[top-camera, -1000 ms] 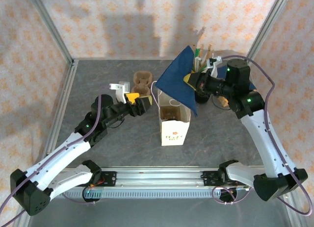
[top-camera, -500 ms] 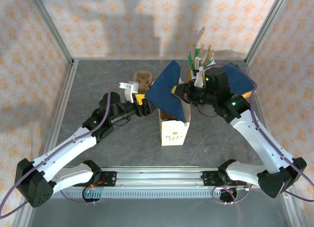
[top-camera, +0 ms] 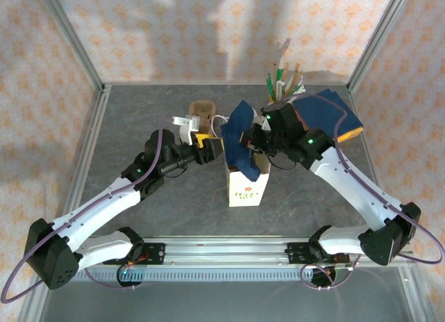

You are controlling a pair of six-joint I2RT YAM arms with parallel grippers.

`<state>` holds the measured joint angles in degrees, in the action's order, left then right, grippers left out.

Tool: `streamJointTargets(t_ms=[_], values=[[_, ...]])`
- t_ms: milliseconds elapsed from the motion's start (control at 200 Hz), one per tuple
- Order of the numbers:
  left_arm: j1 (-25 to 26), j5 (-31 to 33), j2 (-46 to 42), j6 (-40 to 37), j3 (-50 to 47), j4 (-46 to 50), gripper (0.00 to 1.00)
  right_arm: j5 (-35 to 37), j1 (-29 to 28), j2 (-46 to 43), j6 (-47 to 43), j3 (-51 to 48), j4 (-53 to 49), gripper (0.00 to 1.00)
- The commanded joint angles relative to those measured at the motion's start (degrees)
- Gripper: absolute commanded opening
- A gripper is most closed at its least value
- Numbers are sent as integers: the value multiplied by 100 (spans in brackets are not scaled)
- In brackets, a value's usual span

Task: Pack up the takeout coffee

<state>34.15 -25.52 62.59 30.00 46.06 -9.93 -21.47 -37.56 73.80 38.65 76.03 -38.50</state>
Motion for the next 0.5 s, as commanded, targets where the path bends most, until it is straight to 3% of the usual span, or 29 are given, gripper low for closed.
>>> streamJointTargets(t_ms=[0, 491], values=[[39, -67, 44, -64, 191, -203, 65, 579, -173, 175, -169, 308, -384, 0], [39, 257, 29, -136, 79, 5, 62, 1284, -636, 1175, -411, 908, -1723, 0]])
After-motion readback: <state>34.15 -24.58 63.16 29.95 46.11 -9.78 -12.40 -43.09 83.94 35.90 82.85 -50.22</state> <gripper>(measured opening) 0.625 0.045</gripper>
